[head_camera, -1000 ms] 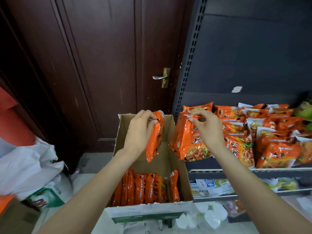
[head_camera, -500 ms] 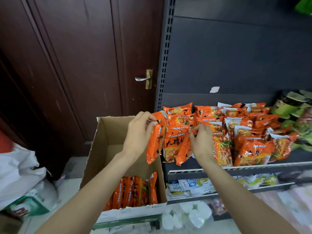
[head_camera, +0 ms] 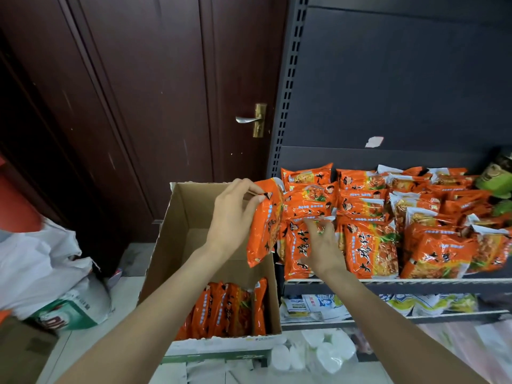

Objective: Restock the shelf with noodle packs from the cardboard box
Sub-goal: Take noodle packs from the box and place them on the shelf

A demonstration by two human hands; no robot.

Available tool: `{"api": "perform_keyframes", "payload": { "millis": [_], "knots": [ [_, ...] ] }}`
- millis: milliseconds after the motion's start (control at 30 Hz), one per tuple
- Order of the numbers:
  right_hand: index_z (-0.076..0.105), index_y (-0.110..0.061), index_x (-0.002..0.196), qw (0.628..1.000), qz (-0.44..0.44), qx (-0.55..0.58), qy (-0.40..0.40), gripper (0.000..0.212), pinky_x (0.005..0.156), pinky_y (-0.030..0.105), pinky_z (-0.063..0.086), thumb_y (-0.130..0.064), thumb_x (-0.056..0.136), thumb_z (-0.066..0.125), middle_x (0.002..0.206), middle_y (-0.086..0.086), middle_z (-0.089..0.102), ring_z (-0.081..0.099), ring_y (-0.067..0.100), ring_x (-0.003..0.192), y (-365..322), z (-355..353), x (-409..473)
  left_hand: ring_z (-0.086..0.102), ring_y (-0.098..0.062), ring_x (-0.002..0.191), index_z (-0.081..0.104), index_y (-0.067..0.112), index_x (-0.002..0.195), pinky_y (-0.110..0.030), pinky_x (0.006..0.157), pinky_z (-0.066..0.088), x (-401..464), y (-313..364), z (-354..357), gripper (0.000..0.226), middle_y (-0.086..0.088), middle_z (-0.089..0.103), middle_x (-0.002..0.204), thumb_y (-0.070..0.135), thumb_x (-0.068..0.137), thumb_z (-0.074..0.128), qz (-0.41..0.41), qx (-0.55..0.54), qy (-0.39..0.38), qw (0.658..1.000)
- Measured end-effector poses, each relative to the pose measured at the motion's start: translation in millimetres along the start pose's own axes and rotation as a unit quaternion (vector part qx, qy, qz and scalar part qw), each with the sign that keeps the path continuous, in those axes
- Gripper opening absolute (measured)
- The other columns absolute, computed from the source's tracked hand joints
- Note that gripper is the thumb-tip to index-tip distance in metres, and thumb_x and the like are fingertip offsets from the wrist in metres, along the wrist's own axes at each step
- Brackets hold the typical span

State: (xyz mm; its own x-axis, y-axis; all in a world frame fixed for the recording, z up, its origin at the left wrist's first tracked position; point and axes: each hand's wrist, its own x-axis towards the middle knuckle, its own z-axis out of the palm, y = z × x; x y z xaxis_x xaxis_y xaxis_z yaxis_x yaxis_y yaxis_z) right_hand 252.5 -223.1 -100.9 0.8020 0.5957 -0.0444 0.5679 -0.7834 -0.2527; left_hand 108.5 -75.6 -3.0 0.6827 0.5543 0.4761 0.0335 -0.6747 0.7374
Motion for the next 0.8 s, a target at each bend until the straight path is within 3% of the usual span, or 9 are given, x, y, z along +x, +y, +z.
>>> {"api": "perform_keyframes", "payload": {
  "millis": [167, 267, 333, 400, 467, 600, 667, 733, 800],
  "knots": [
    [0.025, -0.022, 0.137, 1.0, 0.03, -0.005, -0.008, 0.078, 0.097, 0.038, 0.043, -0.022, 0.077, 0.076, 0.134, 0.018, 0.025, 0.031, 0.033, 0.127, -9, 4, 10, 0.055, 0.003, 0.09, 0.059, 0.018, 0.093, -0.009, 0.079, 0.046, 1, -2, -1, 0.002, 0.011, 0.055, 0.095, 0.019, 0.091, 0.059, 0.0, -0.005, 0.002, 1.0],
    [0.031, -0.022, 0.137, 0.995, 0.04, 0.078, -0.042, 0.071, 0.099, 0.039, 0.041, -0.022, 0.081, 0.073, 0.136, 0.018, 0.024, 0.032, 0.034, 0.129, -12, -6, 15, 0.056, 0.002, 0.091, 0.058, 0.018, 0.093, -0.009, 0.079, 0.046, 3, -2, -3, 0.002, 0.012, 0.055, 0.096, 0.019, 0.092, 0.059, -0.006, -0.018, 0.004, 1.0],
    [0.036, -0.022, 0.138, 0.988, 0.01, 0.152, -0.012, 0.061, 0.098, 0.037, 0.041, -0.02, 0.085, 0.067, 0.139, 0.013, 0.027, 0.036, 0.03, 0.129, -16, -22, 16, 0.057, 0.0, 0.093, 0.059, 0.017, 0.092, -0.012, 0.079, 0.048, 4, 0, -4, 0.002, 0.013, 0.056, 0.093, 0.019, 0.092, 0.058, 0.001, -0.038, 0.016, 0.999],
    [0.035, -0.023, 0.14, 0.96, -0.029, 0.28, 0.004, 0.06, 0.101, 0.035, 0.038, -0.024, 0.088, 0.064, 0.141, 0.006, 0.035, 0.039, 0.022, 0.129, -21, -42, 14, 0.057, 0.0, 0.095, 0.059, 0.018, 0.091, -0.014, 0.079, 0.05, 6, 4, -5, 0.001, 0.015, 0.057, 0.093, 0.017, 0.092, 0.058, 0.01, -0.068, 0.021, 0.997],
    [0.026, -0.026, 0.145, 0.908, -0.04, 0.415, -0.05, 0.073, 0.101, 0.034, 0.035, -0.031, 0.085, 0.067, 0.141, -0.002, 0.04, 0.039, 0.015, 0.129, -23, -61, 10, 0.058, -0.002, 0.095, 0.058, 0.021, 0.09, -0.017, 0.079, 0.051, 9, 8, -5, 0.005, 0.012, 0.06, 0.095, 0.017, 0.092, 0.058, 0.013, -0.102, 0.01, 0.995],
    [0.017, -0.025, 0.149, 0.87, -0.038, 0.476, -0.121, 0.09, 0.102, 0.033, 0.041, -0.022, 0.079, 0.074, 0.126, -0.001, 0.057, 0.056, 0.012, 0.114, -11, -78, -1, 0.061, -0.009, 0.093, 0.056, 0.021, 0.089, -0.026, 0.077, 0.053, 10, 15, 9, 0.007, 0.005, 0.063, 0.096, 0.015, 0.092, 0.058, -0.009, -0.166, -0.016, 0.986],
    [0.031, -0.018, 0.143, 0.875, -0.023, 0.468, -0.12, 0.079, 0.1, 0.036, 0.046, -0.017, 0.077, 0.074, 0.108, -0.004, 0.065, 0.063, 0.01, 0.101, 1, -78, -5, 0.064, -0.01, 0.092, 0.057, 0.019, 0.089, -0.026, 0.074, 0.055, 9, 18, 21, 0.006, 0.003, 0.065, 0.096, 0.015, 0.092, 0.058, -0.022, -0.187, -0.031, 0.982],
    [0.049, -0.014, 0.126, 0.881, -0.003, 0.464, -0.096, 0.058, 0.098, 0.041, 0.048, -0.014, 0.074, 0.076, 0.105, 0.001, 0.066, 0.064, 0.018, 0.101, 17, -74, -7, 0.065, -0.011, 0.093, 0.057, 0.023, 0.088, -0.028, 0.076, 0.056, 8, 19, 32, 0.008, 0.002, 0.066, 0.097, 0.017, 0.092, 0.058, -0.028, -0.182, -0.052, 0.981],
    [0.053, -0.015, 0.111, 0.88, 0.02, 0.472, -0.053, 0.044, 0.092, 0.037, 0.052, -0.01, 0.073, 0.076, 0.104, 0.004, 0.065, 0.063, 0.023, 0.1, 32, -71, -9, 0.064, -0.011, 0.097, 0.058, 0.025, 0.09, -0.032, 0.078, 0.056, 7, 15, 45, 0.009, 0.005, 0.065, 0.101, 0.018, 0.094, 0.055, -0.052, -0.173, -0.093, 0.979]
  ]
}}
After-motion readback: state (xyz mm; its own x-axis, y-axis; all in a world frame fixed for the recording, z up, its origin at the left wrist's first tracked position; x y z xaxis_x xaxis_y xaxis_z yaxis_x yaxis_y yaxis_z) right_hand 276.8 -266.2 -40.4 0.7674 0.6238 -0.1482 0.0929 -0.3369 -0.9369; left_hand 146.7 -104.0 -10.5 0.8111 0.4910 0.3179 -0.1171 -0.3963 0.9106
